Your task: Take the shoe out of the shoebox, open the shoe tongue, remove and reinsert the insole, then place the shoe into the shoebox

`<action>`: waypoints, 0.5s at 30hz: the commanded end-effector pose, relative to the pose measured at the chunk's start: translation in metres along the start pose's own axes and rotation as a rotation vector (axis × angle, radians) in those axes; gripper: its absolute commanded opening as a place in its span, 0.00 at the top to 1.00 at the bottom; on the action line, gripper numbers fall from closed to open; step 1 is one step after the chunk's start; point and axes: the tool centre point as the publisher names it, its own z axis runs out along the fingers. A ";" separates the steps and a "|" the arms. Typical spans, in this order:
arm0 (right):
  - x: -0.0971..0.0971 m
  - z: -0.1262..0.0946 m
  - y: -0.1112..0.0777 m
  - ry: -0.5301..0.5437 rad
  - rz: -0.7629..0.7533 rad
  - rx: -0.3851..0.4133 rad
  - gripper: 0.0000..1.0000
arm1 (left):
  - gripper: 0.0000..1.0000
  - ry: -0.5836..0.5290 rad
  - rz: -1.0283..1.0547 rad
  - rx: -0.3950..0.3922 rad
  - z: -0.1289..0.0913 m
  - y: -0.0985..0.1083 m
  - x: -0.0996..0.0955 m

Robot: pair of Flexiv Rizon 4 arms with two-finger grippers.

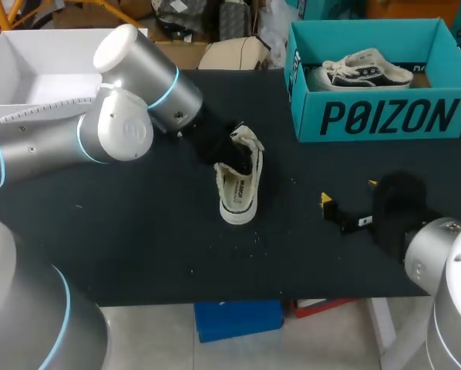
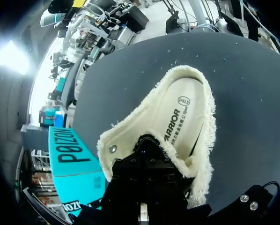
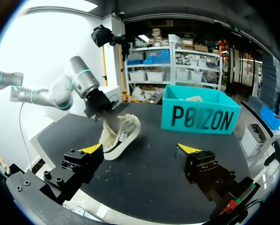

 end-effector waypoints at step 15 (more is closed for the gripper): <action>0.007 0.000 0.001 -0.025 0.001 0.001 0.00 | 1.00 -0.016 0.132 -0.104 0.016 0.007 -0.012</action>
